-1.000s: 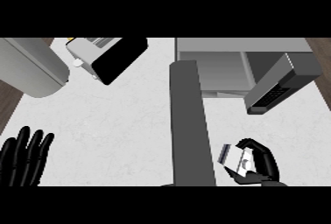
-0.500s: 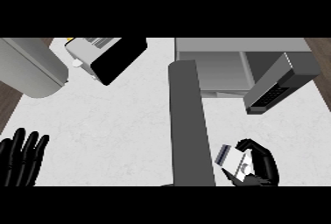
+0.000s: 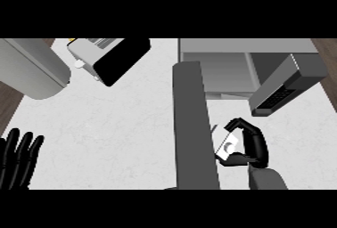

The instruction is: Pick up the milk, place it into the microwave and close the microwave

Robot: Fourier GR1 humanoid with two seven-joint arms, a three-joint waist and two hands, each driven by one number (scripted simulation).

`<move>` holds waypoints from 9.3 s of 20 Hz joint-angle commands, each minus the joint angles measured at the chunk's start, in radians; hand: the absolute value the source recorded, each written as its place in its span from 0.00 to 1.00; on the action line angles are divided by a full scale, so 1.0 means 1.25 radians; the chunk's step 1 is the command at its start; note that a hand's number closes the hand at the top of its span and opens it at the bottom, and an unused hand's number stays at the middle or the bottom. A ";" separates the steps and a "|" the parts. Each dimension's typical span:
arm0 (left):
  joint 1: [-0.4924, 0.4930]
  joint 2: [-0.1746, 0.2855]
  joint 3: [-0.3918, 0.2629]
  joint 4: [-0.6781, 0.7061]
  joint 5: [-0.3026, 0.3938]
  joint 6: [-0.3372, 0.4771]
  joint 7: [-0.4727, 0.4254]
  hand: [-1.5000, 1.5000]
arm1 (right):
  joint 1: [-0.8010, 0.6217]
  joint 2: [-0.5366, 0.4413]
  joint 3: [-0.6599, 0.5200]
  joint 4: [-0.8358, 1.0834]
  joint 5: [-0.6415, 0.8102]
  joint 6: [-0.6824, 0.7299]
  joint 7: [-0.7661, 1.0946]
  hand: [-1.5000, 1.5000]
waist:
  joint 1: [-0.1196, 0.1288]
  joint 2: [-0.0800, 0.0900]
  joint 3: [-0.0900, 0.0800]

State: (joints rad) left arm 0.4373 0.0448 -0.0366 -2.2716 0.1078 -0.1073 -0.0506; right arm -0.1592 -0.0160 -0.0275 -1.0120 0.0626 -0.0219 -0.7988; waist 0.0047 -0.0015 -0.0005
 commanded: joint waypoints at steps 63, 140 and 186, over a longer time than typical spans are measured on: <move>-0.020 -0.017 -0.066 0.034 -0.120 -0.028 -0.011 0.00 | -0.699 -0.205 -0.164 0.692 0.166 -0.508 0.118 0.00 | 0.046 0.019 0.003; -0.394 -0.035 -0.426 0.524 -0.236 -0.138 0.041 1.00 | 0.348 -0.154 -0.111 -0.044 -0.160 0.319 -0.129 0.00 | -0.015 0.001 0.000; -1.072 -0.036 -0.543 1.123 0.417 0.506 -0.190 1.00 | 0.481 -0.297 0.079 -0.654 -0.399 0.396 0.130 0.00 | -0.259 0.060 -0.004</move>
State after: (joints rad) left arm -0.8467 -0.0001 -0.7455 -0.9151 0.5938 0.5281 -0.2510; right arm 0.4390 -0.3839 0.0623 -1.8058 -0.4154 0.4511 -0.6404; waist -0.3059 0.0690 -0.0057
